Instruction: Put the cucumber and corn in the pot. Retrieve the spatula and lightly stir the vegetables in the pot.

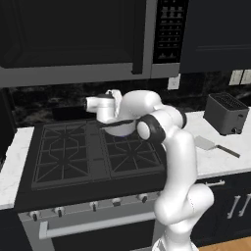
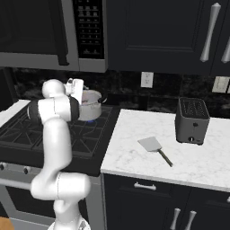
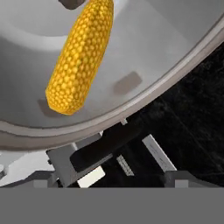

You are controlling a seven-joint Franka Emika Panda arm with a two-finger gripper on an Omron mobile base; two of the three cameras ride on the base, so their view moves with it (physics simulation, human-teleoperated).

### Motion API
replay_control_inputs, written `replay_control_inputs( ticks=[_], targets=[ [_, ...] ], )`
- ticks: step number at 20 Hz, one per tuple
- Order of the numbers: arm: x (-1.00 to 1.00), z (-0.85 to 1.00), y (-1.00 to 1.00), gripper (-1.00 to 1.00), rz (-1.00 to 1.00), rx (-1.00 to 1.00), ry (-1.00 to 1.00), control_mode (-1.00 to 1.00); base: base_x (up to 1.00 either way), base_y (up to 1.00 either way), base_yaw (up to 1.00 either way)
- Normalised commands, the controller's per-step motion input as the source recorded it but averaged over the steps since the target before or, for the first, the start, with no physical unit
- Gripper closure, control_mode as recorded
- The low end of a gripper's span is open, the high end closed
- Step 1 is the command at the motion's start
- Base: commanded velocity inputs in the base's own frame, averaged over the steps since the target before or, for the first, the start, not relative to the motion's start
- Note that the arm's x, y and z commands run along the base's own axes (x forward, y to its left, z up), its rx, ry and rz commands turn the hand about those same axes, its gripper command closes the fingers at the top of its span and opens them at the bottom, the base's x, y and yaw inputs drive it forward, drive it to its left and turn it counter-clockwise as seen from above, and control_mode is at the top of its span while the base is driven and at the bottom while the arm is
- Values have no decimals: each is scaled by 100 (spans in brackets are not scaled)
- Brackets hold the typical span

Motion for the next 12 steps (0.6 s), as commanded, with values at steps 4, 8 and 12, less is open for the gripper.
replay_control_inputs(
  ticks=[4, 8, 12],
  targets=[
    [-100, 0, -26, -100, -7, 20, 0, -100, 0, 0, 0],
    [-100, 0, -65, -100, -13, 36, 0, -100, 0, 0, 0],
    [-100, -12, -71, -100, -11, 36, -4, -100, 0, 0, 0]
  ],
)
